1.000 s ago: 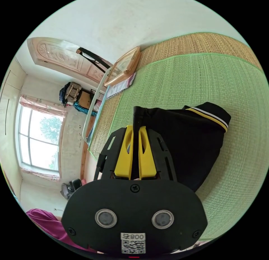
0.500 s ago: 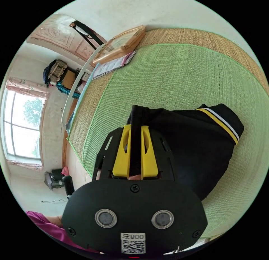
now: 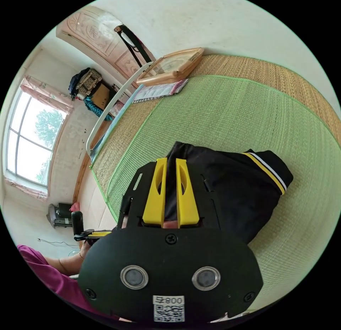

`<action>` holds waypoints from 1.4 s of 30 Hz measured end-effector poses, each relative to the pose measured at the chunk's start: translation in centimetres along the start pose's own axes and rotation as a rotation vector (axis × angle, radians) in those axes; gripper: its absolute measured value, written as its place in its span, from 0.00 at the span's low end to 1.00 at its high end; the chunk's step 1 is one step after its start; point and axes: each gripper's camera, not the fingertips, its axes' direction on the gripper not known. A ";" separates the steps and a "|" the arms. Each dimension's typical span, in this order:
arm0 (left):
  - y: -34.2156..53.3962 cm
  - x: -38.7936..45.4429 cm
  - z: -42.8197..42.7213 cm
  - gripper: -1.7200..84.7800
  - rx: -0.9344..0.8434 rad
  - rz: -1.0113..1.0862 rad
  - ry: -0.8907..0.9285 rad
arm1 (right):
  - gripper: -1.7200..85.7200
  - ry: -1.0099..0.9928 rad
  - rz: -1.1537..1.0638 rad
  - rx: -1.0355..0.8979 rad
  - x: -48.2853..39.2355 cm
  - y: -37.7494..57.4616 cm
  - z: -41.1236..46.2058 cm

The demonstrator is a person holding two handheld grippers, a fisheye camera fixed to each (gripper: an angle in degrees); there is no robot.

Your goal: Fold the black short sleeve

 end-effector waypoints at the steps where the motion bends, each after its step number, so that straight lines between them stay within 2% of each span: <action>1: 0.1 0.8 -0.1 0.03 0.002 0.033 -0.020 | 0.07 0.015 0.005 -0.001 0.2 0.0 0.0; 5: -0.4 2.5 0.5 0.02 -0.016 0.108 -0.093 | 0.04 0.081 0.029 -0.006 1.6 -0.6 0.4; 9: -0.5 2.9 1.5 0.02 -0.046 0.133 -0.204 | 0.02 0.214 -0.042 -0.134 0.5 -1.0 4.4; 11: 0.0 3.6 1.3 0.03 -0.048 0.137 -0.221 | 0.02 0.246 -0.080 -0.095 -0.3 -0.5 4.5; 17: 1.5 6.6 -0.4 0.03 -0.010 0.183 -0.305 | 0.02 0.142 -0.074 -0.117 0.5 -1.2 3.5; 22: 1.1 9.4 -0.8 0.04 0.036 0.249 -0.295 | 0.02 0.100 -0.075 -0.074 -0.1 0.2 -0.3; 28: -0.7 10.0 1.8 0.03 -0.052 0.264 -0.440 | 0.02 0.098 -0.179 -0.094 -3.7 9.8 -4.9; 31: -0.8 10.3 1.5 0.03 -0.036 0.236 -0.398 | 0.02 0.010 -0.194 -0.143 -5.1 16.1 -6.2; 33: -0.7 11.3 1.1 0.02 -0.021 0.231 -0.443 | 0.02 0.022 -0.177 -0.180 -6.1 20.3 -6.4; 38: -0.9 14.6 1.5 0.02 -0.048 0.281 -0.426 | 0.02 0.052 -0.124 -0.265 -6.3 24.7 -3.7; 42: -1.2 16.1 2.6 0.02 -0.083 0.272 -0.444 | 0.02 0.015 -0.066 -0.233 -5.9 25.1 -4.5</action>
